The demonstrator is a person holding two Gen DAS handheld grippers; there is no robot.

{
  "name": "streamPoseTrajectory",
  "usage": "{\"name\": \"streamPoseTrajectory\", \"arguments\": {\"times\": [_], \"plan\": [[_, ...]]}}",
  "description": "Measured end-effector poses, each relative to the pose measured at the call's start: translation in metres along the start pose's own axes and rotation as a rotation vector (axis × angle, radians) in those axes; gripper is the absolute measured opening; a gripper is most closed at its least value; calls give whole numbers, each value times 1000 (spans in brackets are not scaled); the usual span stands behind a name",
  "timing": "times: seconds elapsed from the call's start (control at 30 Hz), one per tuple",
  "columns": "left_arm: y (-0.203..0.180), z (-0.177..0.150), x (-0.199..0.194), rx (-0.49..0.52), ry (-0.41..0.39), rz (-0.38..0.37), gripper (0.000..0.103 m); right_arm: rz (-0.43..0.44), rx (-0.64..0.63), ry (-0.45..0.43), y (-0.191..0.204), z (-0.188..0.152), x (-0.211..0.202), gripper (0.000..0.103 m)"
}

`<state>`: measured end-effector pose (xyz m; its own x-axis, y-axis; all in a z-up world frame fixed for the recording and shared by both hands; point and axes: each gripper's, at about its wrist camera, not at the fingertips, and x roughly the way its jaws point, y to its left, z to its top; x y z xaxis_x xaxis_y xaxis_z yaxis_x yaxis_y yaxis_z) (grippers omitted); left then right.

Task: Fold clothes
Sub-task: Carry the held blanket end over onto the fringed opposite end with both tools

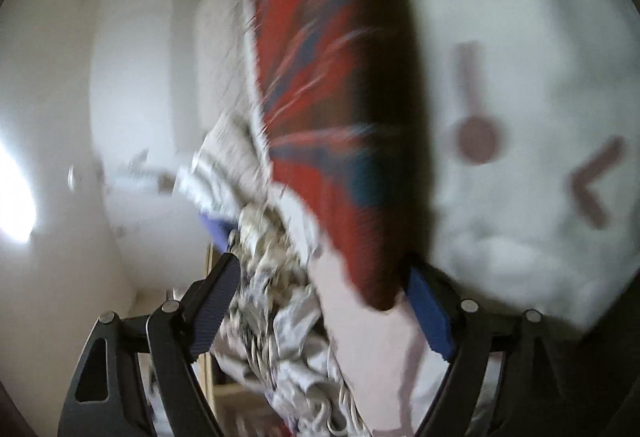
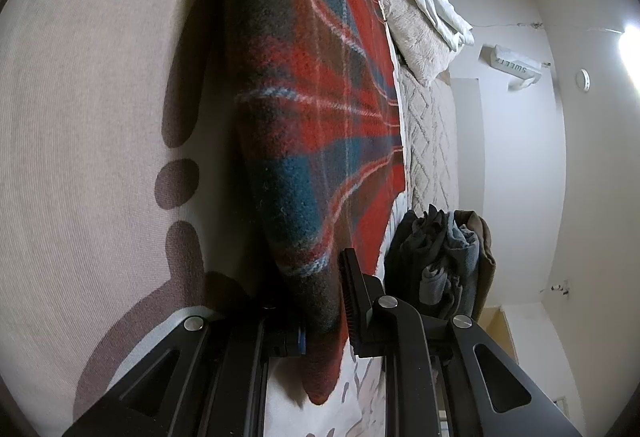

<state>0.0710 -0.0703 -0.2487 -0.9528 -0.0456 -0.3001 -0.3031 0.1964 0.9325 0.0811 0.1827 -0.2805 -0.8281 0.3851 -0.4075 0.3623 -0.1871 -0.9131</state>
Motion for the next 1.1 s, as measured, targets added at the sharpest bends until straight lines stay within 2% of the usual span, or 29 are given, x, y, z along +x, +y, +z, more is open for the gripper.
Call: {"name": "streamPoseTrajectory", "arguments": {"times": [0.07, 0.17, 0.3, 0.33, 0.37, 0.43, 0.47, 0.53, 0.63, 0.87, 0.97, 1.1], "plan": [[-4, 8, -2, 38, -28, 18, 82, 1, 1, 0, 0, 0, 0, 20], [2, 17, 2, 9, -29, 4, 82, 3, 3, -3, 0, -1, 0, 20], [3, 26, 6, 19, -37, 7, 83, 1, -5, -7, -1, -1, -1, 20], [3, 28, 6, 11, -30, -12, 75, -6, -22, -9, -1, 0, -2, 20], [5, 29, 6, -1, -19, -40, 51, -4, -28, -9, -3, 1, -2, 20], [7, 28, 13, -15, 17, -94, 23, 18, -29, -2, -7, 2, -1, 20], [7, 27, 16, -17, 30, -114, 15, 39, -23, 6, -9, 3, 1, 14], [9, 26, 17, -44, 46, -143, 8, 70, -43, 6, -11, 3, 1, 9], [26, 25, 16, -129, 63, -168, 7, 94, -83, 4, -15, 3, -2, 6], [86, 23, 17, -349, 99, -189, 6, 42, 27, 23, -93, 7, -15, 6], [113, 18, 1, -434, 87, -160, 6, 15, 46, 23, -121, 7, -26, 6], [139, 4, -34, -508, 61, -141, 6, 32, 75, 32, -138, 0, -53, 6]]}}
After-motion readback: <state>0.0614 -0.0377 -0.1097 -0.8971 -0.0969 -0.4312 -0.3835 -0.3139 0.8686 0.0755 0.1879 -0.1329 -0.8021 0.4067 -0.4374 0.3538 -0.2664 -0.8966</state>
